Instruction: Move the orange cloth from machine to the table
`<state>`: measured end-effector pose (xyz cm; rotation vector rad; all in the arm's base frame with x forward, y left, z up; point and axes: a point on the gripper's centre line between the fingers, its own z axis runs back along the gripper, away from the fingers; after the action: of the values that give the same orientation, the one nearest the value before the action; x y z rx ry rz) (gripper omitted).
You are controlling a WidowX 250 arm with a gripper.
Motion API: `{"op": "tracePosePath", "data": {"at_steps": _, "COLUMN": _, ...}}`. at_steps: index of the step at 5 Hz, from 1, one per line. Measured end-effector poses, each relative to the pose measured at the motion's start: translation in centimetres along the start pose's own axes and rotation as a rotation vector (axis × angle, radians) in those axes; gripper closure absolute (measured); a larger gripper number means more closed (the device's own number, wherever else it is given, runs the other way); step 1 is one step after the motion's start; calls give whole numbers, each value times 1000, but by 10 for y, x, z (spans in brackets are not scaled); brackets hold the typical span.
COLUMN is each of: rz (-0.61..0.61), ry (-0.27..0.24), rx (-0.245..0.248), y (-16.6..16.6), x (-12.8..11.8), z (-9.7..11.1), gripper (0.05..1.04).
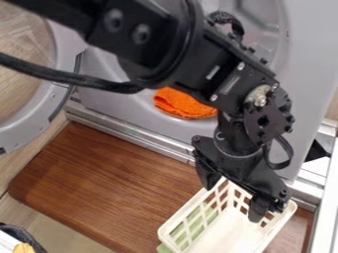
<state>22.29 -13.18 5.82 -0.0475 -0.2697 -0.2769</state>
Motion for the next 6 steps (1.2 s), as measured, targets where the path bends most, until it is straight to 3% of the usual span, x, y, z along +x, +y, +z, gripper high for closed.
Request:
{"op": "tracePosePath", "data": {"at_steps": 2, "rz": 62, "ry": 11, "rx": 21, "y": 17, "x": -2, "z": -4, "gripper": 83}}
{"op": "tracePosePath", "data": {"at_steps": 4, "rz": 164, "ry": -55, "rx": 41, "y": 44, "x": 5, "z": 9, "gripper": 83}}
{"op": "tracePosePath", "data": {"at_steps": 6, "rz": 247, "ry": -117, "rx": 48, "y": 89, "x": 37, "z": 7, "gripper": 83}}
